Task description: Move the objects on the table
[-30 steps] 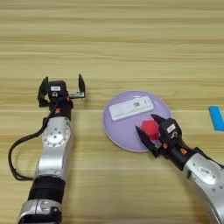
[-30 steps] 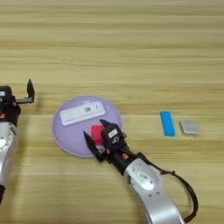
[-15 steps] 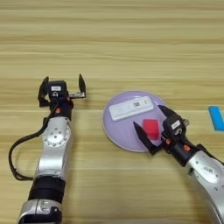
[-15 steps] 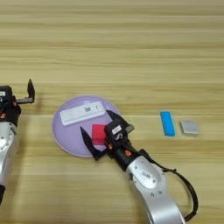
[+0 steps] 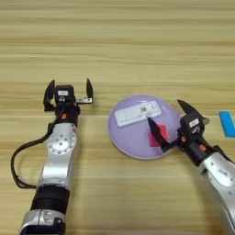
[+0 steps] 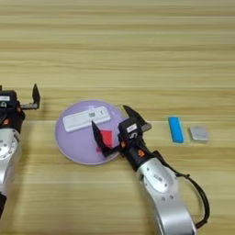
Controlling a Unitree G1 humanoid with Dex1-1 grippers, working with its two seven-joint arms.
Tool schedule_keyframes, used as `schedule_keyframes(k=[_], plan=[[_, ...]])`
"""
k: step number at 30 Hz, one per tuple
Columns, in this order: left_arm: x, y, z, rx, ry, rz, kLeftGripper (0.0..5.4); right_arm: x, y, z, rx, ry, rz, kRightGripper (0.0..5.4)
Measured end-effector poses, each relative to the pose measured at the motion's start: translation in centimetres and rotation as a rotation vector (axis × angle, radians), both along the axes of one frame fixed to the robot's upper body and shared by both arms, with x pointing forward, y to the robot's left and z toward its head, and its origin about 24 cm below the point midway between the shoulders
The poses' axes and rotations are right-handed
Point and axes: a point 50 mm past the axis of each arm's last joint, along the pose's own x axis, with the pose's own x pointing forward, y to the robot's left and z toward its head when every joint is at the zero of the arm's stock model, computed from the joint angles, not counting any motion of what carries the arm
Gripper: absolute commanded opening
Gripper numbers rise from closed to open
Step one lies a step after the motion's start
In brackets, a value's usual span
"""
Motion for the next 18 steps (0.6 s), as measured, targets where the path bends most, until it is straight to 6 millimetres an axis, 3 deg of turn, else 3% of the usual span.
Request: schedule_keyframes(k=[7, 18], plan=[[-0.2, -1.1, 0.0, 0.022, -0.006, -0.077, 5.40, 0.9, -2.0, 0.3, 0.015, -0.055, -0.137, 5.37], [-0.4, -2.3, 0.2, 0.015, -0.010, -0.192, 5.40, 2.0, -2.4, -0.8, 0.012, -0.021, -0.170, 5.37]])
